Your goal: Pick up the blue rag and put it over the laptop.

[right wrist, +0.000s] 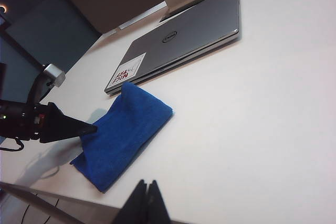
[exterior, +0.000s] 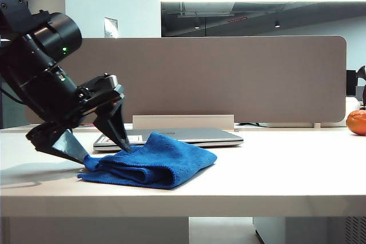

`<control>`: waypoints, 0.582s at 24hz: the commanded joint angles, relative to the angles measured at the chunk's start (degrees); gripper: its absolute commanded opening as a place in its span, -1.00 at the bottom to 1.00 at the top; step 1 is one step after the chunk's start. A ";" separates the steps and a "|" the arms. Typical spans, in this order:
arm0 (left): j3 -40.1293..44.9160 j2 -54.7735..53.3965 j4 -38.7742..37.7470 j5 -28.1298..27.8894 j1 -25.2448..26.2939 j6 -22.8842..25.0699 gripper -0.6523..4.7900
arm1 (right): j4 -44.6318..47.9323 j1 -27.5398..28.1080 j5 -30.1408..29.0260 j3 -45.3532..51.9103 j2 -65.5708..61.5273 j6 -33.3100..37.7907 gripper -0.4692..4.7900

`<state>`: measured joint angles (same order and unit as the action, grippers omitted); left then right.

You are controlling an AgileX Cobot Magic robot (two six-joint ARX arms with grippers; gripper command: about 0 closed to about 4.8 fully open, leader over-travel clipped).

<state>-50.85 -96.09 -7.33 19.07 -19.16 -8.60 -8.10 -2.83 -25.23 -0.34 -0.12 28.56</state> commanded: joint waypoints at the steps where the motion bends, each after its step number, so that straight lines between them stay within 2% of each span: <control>1: -0.11 -0.42 1.42 -0.04 -1.99 0.04 0.72 | 0.66 0.02 0.28 0.28 0.13 -0.28 -0.82; 8: -0.11 -2.27 3.48 -4.57 -5.99 0.07 0.68 | 0.66 0.04 0.26 0.28 0.13 -0.26 -0.82; 10: -0.11 -2.67 3.69 -6.10 -6.51 0.04 0.59 | 0.66 0.02 0.24 0.28 0.13 -0.26 -0.82; 12: -0.11 -2.89 3.69 -6.91 -6.91 0.26 -0.03 | 0.66 0.04 0.26 0.28 0.13 -0.26 -0.82; 14: -0.11 -2.89 3.69 -6.86 -6.91 0.26 -0.28 | 0.66 0.02 0.24 0.28 0.13 -0.26 -0.82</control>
<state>-51.03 -98.74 -2.44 11.99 -25.89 -8.45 -8.10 -2.83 -25.08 -0.34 -0.12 28.53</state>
